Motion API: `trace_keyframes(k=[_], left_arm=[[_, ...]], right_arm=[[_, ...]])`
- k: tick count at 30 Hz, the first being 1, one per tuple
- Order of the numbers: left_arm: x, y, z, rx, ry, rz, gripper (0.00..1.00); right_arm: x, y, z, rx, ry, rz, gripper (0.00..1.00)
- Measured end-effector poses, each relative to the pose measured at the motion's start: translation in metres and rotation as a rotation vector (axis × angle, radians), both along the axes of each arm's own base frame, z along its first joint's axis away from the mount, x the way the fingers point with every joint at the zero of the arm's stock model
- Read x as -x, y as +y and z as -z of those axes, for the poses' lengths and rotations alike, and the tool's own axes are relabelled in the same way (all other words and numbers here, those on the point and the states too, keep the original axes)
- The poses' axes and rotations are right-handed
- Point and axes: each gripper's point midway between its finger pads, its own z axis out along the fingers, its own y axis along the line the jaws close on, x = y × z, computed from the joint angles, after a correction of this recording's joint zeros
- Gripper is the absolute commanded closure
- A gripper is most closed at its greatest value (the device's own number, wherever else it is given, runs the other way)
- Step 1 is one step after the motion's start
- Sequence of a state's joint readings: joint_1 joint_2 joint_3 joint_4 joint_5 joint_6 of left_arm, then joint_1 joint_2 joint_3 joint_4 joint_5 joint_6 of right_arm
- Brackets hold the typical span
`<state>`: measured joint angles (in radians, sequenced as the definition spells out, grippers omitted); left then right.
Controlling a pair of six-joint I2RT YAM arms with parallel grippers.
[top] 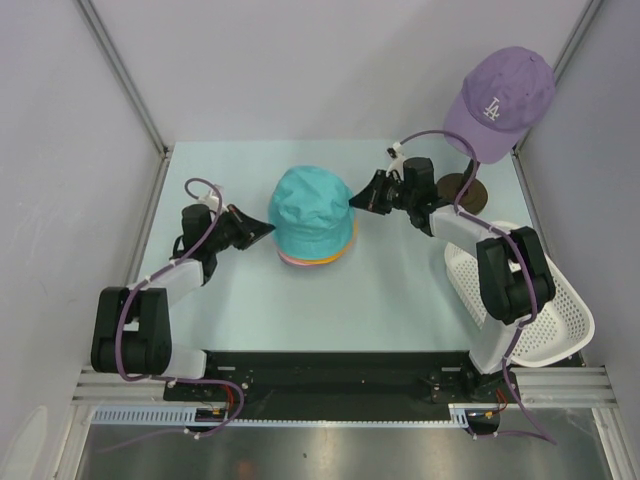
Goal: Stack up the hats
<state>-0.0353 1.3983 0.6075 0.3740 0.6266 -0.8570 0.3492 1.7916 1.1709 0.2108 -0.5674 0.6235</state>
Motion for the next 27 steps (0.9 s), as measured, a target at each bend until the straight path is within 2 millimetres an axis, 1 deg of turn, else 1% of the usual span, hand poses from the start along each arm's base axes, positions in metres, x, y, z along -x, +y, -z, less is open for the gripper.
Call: trace_keyframes(k=[4,8,12,13,14,15,16,17,18,19,21,22,24,25,27], left_arm=[[-0.002,-0.001,0.002,-0.008,-0.002,-0.009,1.00],[-0.003,0.000,0.003,-0.017,-0.004,-0.018,1.00],[-0.005,0.001,0.005,-0.035,-0.005,-0.015,1.00],[-0.005,0.000,0.004,-0.041,-0.005,-0.011,0.95],[-0.006,0.000,0.004,-0.050,-0.006,-0.007,0.72],[-0.007,0.001,0.003,-0.061,-0.005,-0.003,0.62],[-0.008,0.002,0.002,-0.081,-0.008,0.000,0.41],[-0.010,0.005,0.002,-0.103,0.009,-0.009,0.33],[-0.011,0.008,0.004,-0.131,0.011,-0.011,0.27],[-0.013,0.012,0.004,-0.154,0.030,-0.028,0.20],[-0.015,0.022,0.000,-0.198,0.048,-0.066,0.14],[-0.015,0.028,-0.007,-0.215,0.049,-0.086,0.02],[-0.015,0.041,-0.025,-0.252,0.019,-0.132,0.00],[-0.014,0.051,-0.035,-0.274,0.005,-0.165,0.00],[-0.010,0.075,-0.056,-0.325,-0.031,-0.253,0.00]], right_arm=[[-0.001,-0.004,0.011,0.061,0.024,0.037,1.00],[-0.004,-0.005,0.013,0.110,0.030,0.051,1.00],[-0.008,-0.002,0.018,0.148,0.041,0.044,1.00],[-0.009,-0.001,0.019,0.156,0.044,0.042,0.93],[-0.008,-0.001,0.020,0.163,0.044,0.039,0.82],[-0.008,-0.001,0.020,0.170,0.042,0.040,0.70],[-0.007,-0.001,0.020,0.177,0.040,0.041,0.48],[-0.007,-0.004,0.022,0.200,0.037,0.047,0.41],[-0.006,-0.006,0.025,0.212,0.051,0.057,0.37],[-0.004,-0.010,0.031,0.241,0.061,0.067,0.31],[0.001,-0.018,0.039,0.280,0.088,0.082,0.29],[0.004,-0.025,0.042,0.304,0.099,0.097,0.27],[0.015,-0.036,0.042,0.337,0.120,0.117,0.27],[0.022,-0.042,0.038,0.354,0.117,0.131,0.26],[0.036,-0.053,0.030,0.375,0.108,0.161,0.26]])
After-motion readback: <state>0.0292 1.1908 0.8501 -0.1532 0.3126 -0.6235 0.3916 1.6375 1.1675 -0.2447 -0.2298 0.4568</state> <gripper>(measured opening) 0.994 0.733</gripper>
